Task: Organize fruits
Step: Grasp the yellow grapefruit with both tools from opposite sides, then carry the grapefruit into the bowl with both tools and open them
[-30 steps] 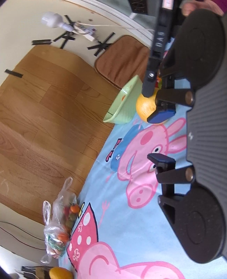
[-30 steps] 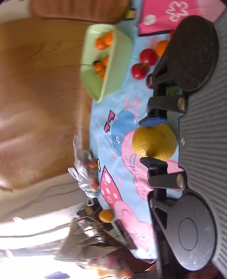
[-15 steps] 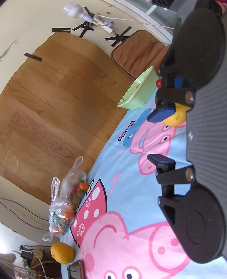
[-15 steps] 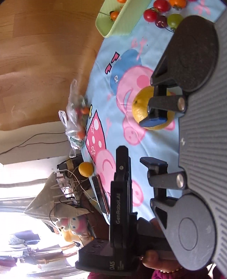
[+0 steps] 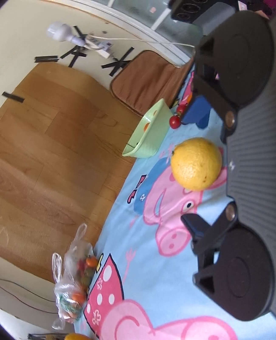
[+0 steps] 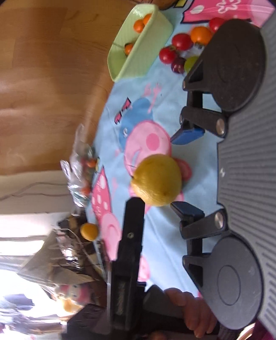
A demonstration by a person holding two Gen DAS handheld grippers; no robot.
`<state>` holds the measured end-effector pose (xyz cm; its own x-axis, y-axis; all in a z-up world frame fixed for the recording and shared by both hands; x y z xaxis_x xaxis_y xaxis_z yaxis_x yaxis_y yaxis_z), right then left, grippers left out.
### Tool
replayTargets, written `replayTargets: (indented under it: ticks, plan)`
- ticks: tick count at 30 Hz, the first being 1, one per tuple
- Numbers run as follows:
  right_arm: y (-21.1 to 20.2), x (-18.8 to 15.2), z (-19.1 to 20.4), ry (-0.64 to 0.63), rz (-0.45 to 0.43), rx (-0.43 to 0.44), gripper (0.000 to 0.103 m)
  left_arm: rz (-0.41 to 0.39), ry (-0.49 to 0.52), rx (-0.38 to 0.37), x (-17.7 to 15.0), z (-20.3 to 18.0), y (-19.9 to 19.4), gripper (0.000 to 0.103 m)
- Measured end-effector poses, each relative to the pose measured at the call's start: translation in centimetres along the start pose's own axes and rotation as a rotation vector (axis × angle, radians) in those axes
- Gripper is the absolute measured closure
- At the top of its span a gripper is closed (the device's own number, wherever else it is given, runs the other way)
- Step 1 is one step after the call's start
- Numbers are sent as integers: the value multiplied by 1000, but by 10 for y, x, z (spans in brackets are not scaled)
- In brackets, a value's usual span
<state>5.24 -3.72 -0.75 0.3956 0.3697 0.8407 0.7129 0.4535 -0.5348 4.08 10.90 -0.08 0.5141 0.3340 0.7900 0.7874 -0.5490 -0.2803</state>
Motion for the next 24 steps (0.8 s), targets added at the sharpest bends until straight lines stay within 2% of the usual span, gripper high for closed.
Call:
replayTargets:
  ticks: [2, 4, 8, 12, 18, 24]
  plan:
    - [10, 0, 8, -45, 11, -3, 38, 26, 0, -1, 0, 1, 8, 15]
    - [19, 3, 16, -81, 4, -7, 38, 64, -8, -20, -1, 2, 18, 40]
    - [29, 9, 13, -60, -10, -20, 41, 74, 14, 5, 8, -2, 27, 41]
    - [22, 19, -13, 2, -70, -66, 41, 80, 60, -36, 36, -16, 54, 41]
    - [20, 43, -87, 93, -142, -233, 41, 107, 189, -117, 88, -52, 140, 42]
    - [47, 48, -167, 199, -95, -343, 41, 179, 246, -123, 106, -68, 233, 46]
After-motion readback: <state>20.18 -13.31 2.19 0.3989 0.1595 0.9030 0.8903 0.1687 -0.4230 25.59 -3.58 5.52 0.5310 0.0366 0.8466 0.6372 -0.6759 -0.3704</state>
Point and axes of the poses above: each gripper's, at about its wrist camera, not at the fingertips, and y roughly the way its jaws point, z to its left, x to its top, the point moved 4 cm from there along y, roughly the way its jaws point, and after that the axes turned 14 degrees about -x, right-handed, at the moved point
